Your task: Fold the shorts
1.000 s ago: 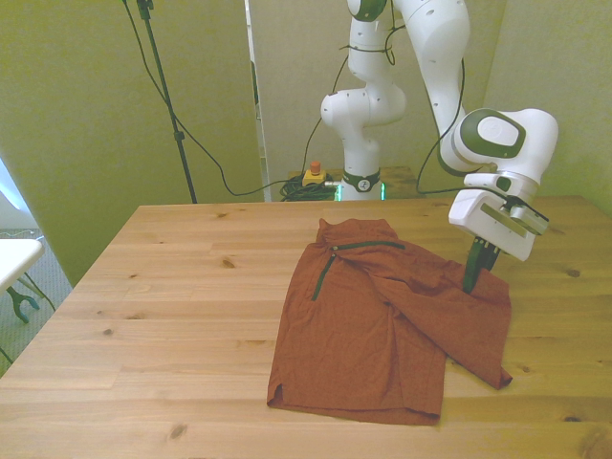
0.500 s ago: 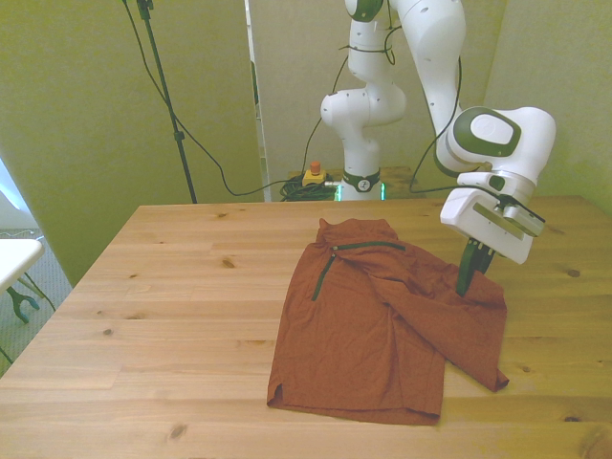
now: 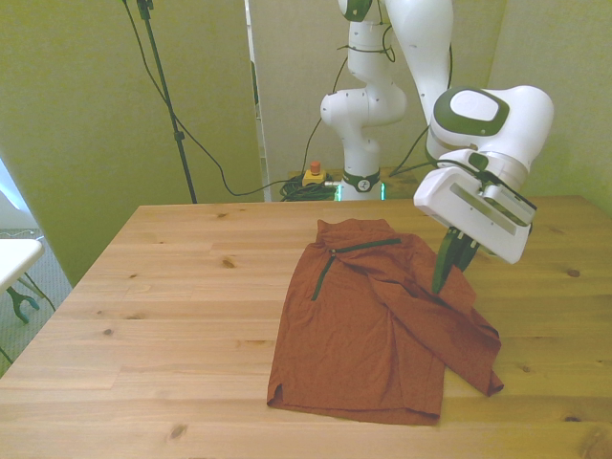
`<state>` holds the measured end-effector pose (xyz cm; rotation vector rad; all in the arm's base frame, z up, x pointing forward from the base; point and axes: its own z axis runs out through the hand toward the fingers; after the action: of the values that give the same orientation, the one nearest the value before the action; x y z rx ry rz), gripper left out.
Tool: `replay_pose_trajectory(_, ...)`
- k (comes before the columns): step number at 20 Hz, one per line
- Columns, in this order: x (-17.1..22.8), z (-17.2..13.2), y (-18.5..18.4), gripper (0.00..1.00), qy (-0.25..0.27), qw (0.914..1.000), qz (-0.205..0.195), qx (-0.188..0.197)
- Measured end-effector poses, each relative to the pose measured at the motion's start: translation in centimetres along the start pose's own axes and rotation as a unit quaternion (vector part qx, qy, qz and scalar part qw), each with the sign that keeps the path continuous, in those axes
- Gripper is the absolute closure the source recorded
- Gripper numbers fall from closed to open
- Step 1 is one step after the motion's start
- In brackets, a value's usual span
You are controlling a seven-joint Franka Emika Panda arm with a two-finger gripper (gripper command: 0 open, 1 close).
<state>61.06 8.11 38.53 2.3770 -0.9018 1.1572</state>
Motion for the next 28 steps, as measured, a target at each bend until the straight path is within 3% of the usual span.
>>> replay_pose_trajectory(7,6.7,6.6,1.5,1.00,0.002,0.9984,0.041,-0.039)
replay_pose_trajectory(12,9.1,10.0,2.4,1.00,-0.010,0.9964,0.063,-0.056)
replay_pose_trajectory(16,10.7,13.1,5.6,1.00,-0.011,0.9934,0.081,-0.081)
replay_pose_trajectory(17,11.0,14.0,6.8,0.00,-0.013,0.9924,0.088,-0.085)
replay_pose_trajectory(21,12.8,16.2,10.7,0.00,-0.026,0.9878,0.126,-0.088)
replay_pose_trajectory(28,13.6,16.5,11.7,0.00,-0.034,0.9849,0.146,-0.087)
